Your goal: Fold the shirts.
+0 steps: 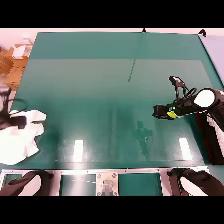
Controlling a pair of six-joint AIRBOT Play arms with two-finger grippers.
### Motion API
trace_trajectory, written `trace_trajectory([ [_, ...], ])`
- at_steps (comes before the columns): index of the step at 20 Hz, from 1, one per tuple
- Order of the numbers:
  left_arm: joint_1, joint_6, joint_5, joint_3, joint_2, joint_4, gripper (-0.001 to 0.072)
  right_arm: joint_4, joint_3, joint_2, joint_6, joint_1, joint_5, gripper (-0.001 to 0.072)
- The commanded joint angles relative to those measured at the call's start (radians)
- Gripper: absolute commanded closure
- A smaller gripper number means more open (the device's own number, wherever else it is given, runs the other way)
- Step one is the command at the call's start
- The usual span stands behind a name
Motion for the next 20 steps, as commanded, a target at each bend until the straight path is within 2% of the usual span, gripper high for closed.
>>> trace_trajectory([
  [1, 0.185, 0.001, 0.114, -0.148, 0.000, 0.051, -0.0013, 0.001, 0.000, 0.000, 0.000, 0.000, -0.002, 0.0469],
  [4, 0.238, 0.035, 0.243, -0.200, 0.000, 0.048, 0.0003, 0.001, 0.000, 0.000, 0.000, 0.000, -0.002, 0.0474],
  [5, 0.238, 0.035, 0.270, -0.199, 0.000, 0.042, 0.0149, 0.001, 0.000, 0.000, 0.000, 0.000, -0.002, 0.0479],
  [6, 0.238, 0.036, 0.283, -0.196, 0.000, 0.035, 0.0590, 0.001, 0.000, 0.000, 0.000, 0.000, -0.002, 0.0479],
  [7, 0.238, 0.046, 0.283, -0.187, 0.000, 0.015, 0.0687, 0.001, 0.000, 0.000, 0.000, 0.000, -0.002, 0.0479],
  [10, 0.237, 0.122, 0.177, -0.079, 0.006, -0.163, 0.0687, 0.000, 0.003, 0.000, 0.000, -0.001, -0.001, 0.0501],
  [12, 0.218, 0.184, 0.081, 0.084, 0.017, -0.412, 0.0688, 0.000, 0.022, 0.000, 0.000, -0.001, 0.002, 0.0579],
  [13, 0.184, 0.207, 0.053, 0.177, 0.042, -0.560, 0.0689, 0.000, 0.039, 0.000, 0.000, -0.001, 0.004, 0.0579],
  [15, 0.069, 0.218, 0.055, 0.362, 0.093, -0.832, 0.0689, 0.000, 0.084, 0.000, 0.000, -0.001, 0.035, 0.0579],
  [16, -0.006, 0.218, 0.062, 0.451, 0.103, -0.914, 0.0689, -0.001, 0.110, 0.000, -0.001, -0.001, 0.047, 0.0580],
  [18, -0.177, 0.216, 0.076, 0.592, 0.101, -0.986, 0.0689, -0.002, 0.161, 0.000, -0.003, -0.008, 0.060, 0.0579],
  [20, -0.354, 0.190, 0.122, 0.621, 0.098, -0.999, 0.0689, -0.002, 0.209, 0.000, -0.003, -0.023, 0.077, 0.0580],
])
